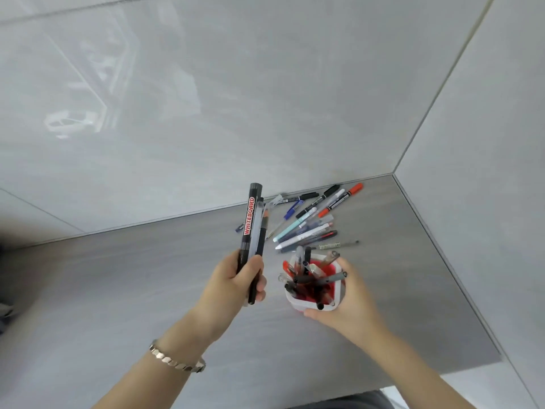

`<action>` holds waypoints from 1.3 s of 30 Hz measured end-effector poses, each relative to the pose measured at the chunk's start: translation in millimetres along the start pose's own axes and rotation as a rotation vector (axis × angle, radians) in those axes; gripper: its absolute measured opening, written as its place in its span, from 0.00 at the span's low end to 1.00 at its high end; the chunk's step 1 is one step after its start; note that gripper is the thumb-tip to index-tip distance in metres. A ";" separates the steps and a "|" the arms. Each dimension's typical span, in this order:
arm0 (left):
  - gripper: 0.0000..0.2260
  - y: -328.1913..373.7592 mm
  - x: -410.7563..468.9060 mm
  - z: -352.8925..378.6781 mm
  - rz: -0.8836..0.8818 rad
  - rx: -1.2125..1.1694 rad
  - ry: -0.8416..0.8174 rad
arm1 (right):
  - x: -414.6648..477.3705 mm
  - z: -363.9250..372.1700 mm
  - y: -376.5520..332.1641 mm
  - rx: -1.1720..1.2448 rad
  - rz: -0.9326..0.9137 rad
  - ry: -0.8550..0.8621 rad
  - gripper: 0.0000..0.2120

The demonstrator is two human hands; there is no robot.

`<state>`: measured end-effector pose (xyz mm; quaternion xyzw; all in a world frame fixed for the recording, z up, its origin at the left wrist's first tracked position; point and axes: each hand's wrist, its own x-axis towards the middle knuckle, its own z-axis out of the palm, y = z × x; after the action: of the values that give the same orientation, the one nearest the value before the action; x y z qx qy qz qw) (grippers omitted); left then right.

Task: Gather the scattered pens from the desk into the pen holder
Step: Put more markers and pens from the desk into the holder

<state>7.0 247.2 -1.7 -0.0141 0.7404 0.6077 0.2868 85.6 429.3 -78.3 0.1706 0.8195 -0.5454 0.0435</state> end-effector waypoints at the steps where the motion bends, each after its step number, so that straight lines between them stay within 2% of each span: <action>1: 0.09 0.3 -2.6 -6.9 0.008 -0.030 -0.003 | 3.0 9.9 -6.3 0.005 0.000 -0.017 0.39; 3: 0.08 1.6 -6.6 -15.8 0.008 -0.083 -0.016 | 10.5 23.4 -12.1 -0.009 0.013 -0.062 0.40; 5: 0.08 1.7 -8.6 -20.1 0.001 -0.135 -0.039 | 14.3 26.0 -18.1 -0.026 0.033 -0.136 0.50; 6: 0.08 0.9 -8.9 -21.5 -0.002 -0.161 -0.050 | 14.8 23.5 -19.3 -0.091 0.043 -0.167 0.56; 7: 0.08 -0.2 -9.1 -22.5 -0.005 -0.183 -0.061 | 12.9 17.0 -24.4 -0.191 0.060 -0.174 0.58; 8: 0.08 -1.2 -8.9 -23.1 -0.009 -0.193 -0.074 | 10.1 7.9 -29.2 -0.273 0.039 -0.135 0.55; 10: 0.08 -1.7 -9.1 -22.2 -0.018 -0.174 -0.112 | 4.6 -10.2 -45.7 -0.328 -0.092 0.044 0.41; 12: 0.08 -0.4 -10.3 -18.2 -0.026 -0.151 -0.164 | 0.5 -18.6 -71.3 -0.112 -0.128 0.137 0.30; 14: 0.08 3.0 -12.3 -13.0 -0.038 -0.154 -0.243 | 2.8 -13.6 -94.9 0.173 -0.015 0.004 0.20; 16: 0.09 7.0 -14.5 -8.1 -0.045 -0.124 -0.313 | 8.7 -0.9 -103.2 0.361 0.075 -0.108 0.10; 18: 0.07 8.9 -14.4 -4.4 -0.044 -0.076 -0.285 | 13.0 7.2 -107.5 0.489 0.081 -0.068 0.04; 21: 0.06 6.2 -9.3 -8.4 -0.087 -0.062 -0.122 | 11.6 5.5 -104.9 0.572 -0.061 0.194 0.08; 23: 0.08 2.6 -7.5 -16.9 -0.111 0.032 -0.060 | 8.0 0.5 -92.7 0.470 -0.219 0.358 0.19; 26: 0.09 3.1 -10.9 -25.3 -0.163 0.086 -0.081 | 0.1 1.0 -70.0 0.262 -0.317 0.341 0.33; 29: 0.08 9.2 -11.0 -26.6 -0.188 0.060 -0.142 | -1.3 8.2 -45.7 -0.033 -0.311 0.218 0.35; 31: 0.08 15.1 -6.7 -28.7 -0.147 0.219 -0.178 | 0.3 9.7 -36.0 -0.223 -0.335 0.176 0.27; 33: 0.06 26.8 -4.7 -31.5 -0.055 0.512 -0.190 | 2.4 9.8 -30.3 -0.385 -0.424 0.176 0.14; 34: 0.07 34.0 -5.8 -33.0 0.004 0.693 -0.181 | 2.2 10.5 -27.3 -0.410 -0.454 0.187 0.13; 36: 0.09 51.5 -12.4 -35.0 0.092 0.986 -0.147 | -1.6 9.9 -25.4 -0.312 -0.426 0.231 0.17; 39: 0.11 74.6 -24.6 -39.6 0.144 1.155 -0.092 | -6.8 5.6 -22.8 -0.144 -0.338 0.245 0.26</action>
<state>-16.2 222.7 79.5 0.2214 0.9376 0.1232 0.2381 83.9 414.8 -58.7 0.0925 0.8724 -0.4602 -0.1365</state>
